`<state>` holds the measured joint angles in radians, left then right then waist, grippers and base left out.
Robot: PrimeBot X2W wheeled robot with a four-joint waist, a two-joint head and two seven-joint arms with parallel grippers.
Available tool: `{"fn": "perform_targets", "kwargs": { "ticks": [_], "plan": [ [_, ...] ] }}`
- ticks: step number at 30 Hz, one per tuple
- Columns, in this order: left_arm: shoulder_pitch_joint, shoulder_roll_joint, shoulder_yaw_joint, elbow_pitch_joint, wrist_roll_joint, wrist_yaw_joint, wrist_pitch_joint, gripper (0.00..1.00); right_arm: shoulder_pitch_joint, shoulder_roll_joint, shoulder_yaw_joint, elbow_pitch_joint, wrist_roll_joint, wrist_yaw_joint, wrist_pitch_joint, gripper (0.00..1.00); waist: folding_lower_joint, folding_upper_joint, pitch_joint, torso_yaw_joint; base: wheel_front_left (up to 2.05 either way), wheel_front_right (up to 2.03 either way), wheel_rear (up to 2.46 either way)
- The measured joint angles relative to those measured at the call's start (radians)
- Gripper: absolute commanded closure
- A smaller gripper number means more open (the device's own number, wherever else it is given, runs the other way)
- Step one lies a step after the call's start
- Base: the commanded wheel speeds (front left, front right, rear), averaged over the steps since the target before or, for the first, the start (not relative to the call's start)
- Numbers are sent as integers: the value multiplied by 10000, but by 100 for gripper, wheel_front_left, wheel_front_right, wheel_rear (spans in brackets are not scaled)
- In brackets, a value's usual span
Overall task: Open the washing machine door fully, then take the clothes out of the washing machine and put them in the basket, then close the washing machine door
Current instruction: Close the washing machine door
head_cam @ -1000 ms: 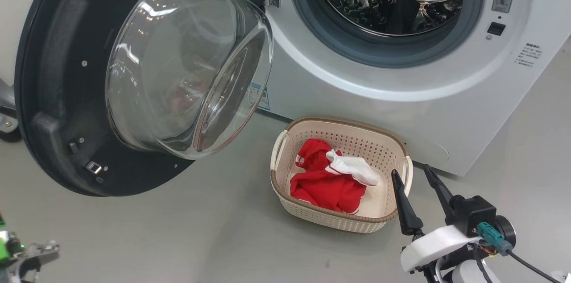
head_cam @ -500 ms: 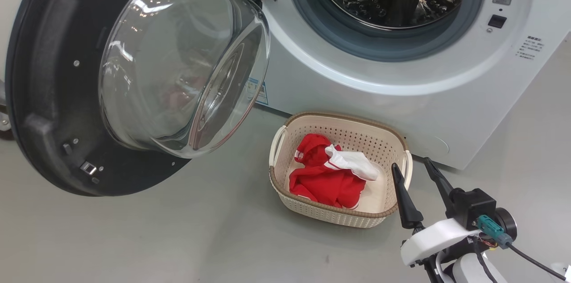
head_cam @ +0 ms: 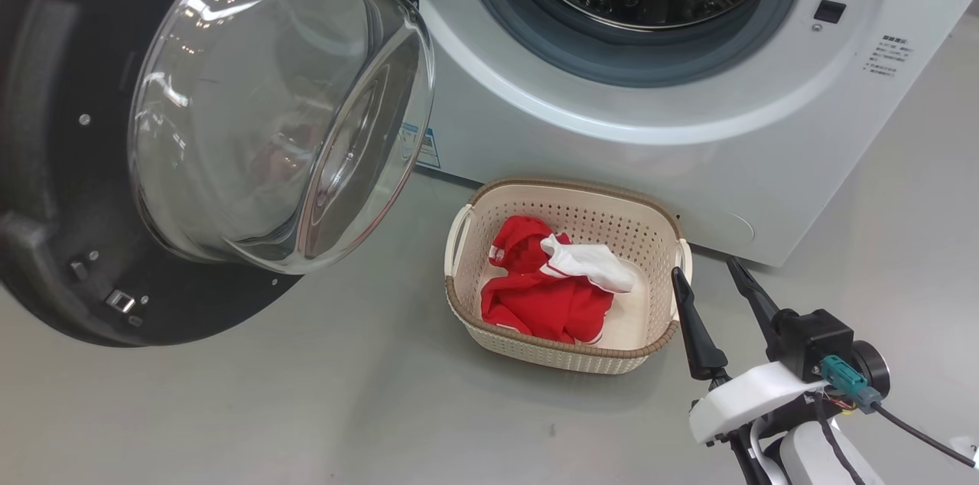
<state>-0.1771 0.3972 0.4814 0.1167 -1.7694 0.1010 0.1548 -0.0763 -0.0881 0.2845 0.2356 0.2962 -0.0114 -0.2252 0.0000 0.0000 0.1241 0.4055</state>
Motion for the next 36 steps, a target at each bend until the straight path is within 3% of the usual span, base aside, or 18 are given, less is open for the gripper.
{"fn": "perform_targets", "kwargs": {
  "ticks": [9, 21, 36],
  "plan": [
    [-602, 489, -1028, 516, 42, 77, 930, 100, -231, -46, 77, -52, -75, 13, 46, 0, 0, 0, 224, -298, 0, 0, 0],
    [-1025, 589, -2002, 999, 107, 56, 1931, 100, -383, -50, -119, -157, -58, -2, 98, 0, 0, 0, 571, -721, 0, 0, 0],
    [-1192, 631, -2318, 1244, -173, -769, 3154, 100, -383, -98, -205, -188, -58, -13, 88, 0, 0, 0, 739, -706, 0, 0, 0]
  ]
}}
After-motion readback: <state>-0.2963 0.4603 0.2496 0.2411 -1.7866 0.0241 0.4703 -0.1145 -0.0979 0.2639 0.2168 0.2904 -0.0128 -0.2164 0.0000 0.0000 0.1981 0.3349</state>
